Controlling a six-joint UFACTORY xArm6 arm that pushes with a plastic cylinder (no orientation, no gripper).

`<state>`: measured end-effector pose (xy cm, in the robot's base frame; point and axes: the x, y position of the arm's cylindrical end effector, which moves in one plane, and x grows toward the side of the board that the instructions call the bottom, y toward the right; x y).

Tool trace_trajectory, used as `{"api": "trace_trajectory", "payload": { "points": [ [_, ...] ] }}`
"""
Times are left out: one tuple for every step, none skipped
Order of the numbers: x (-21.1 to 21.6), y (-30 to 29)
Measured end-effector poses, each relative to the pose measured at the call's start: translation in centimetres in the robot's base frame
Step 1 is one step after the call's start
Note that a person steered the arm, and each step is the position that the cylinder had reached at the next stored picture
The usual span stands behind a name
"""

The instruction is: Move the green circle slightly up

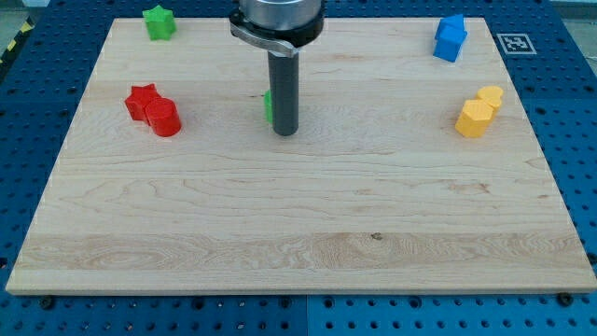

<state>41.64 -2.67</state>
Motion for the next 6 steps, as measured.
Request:
{"api": "trace_trajectory", "payload": {
  "points": [
    [-1.4, -1.3],
    [-2.7, -1.8],
    [-2.7, -1.3],
    [-3.0, -1.0],
    [-4.5, -1.0],
    [-6.0, -0.8]
  ]
}}
